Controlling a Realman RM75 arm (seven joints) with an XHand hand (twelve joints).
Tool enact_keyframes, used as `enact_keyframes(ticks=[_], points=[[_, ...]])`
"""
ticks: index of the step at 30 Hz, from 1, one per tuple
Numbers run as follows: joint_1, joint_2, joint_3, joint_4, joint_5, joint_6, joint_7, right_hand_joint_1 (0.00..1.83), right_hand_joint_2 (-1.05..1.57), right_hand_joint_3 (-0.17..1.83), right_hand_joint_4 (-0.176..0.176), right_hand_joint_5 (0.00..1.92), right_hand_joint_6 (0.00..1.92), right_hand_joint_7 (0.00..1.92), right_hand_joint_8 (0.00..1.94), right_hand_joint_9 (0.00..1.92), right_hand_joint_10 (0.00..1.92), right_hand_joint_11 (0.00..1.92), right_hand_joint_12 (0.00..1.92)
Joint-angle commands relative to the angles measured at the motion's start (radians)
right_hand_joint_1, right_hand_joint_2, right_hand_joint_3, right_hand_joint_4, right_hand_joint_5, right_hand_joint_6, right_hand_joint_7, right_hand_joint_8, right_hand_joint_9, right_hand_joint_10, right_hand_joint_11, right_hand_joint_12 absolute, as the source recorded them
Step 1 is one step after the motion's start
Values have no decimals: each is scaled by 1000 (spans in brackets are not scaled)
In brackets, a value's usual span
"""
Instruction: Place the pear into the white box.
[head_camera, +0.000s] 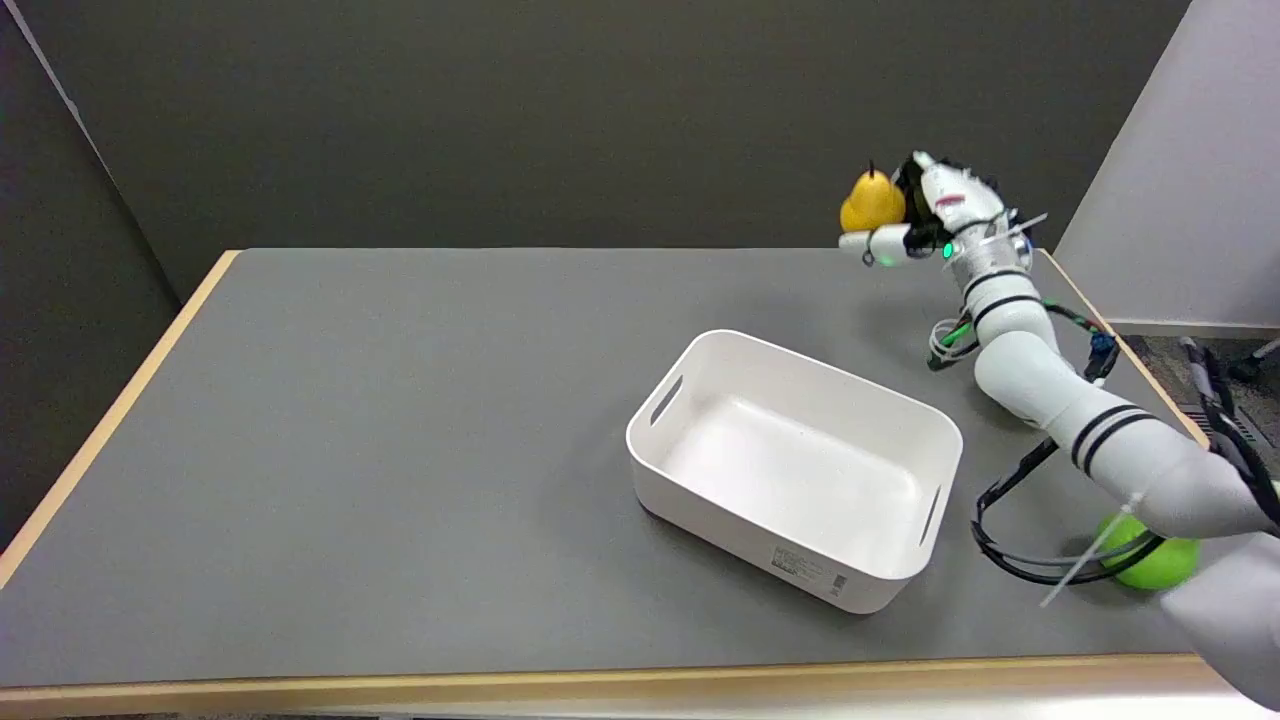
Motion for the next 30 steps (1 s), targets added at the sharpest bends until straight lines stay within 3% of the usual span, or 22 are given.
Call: enact_keyframes(ticks=[1,3,10,12,14,16,18,30], points=[[-512,141,238,804,-339,242,78,1114,1141,391,-55,543,1591,726,1648,718,1480,227,1874],[-600,131,238,860,-393,292,78,1108,1139,389,-48,554,1577,731,1633,723,1452,267,1872],[-848,59,190,926,-575,450,78,1159,1024,535,-74,619,1518,808,1570,787,1483,360,1919],[-862,57,139,920,-591,507,78,1166,955,667,-83,633,1539,834,1582,774,1506,365,1921],[-867,57,72,910,-610,575,78,1169,948,676,-85,639,1532,840,1578,783,1503,398,1911],[-867,62,15,894,-639,631,72,1171,923,711,-71,661,1526,850,1570,797,1506,432,1903],[-867,64,-26,859,-668,681,70,1154,1017,540,-62,638,1502,811,1562,816,1448,451,1836],[-857,22,-182,689,-726,890,78,1173,938,646,-57,687,1473,860,1521,859,1515,529,1844]])
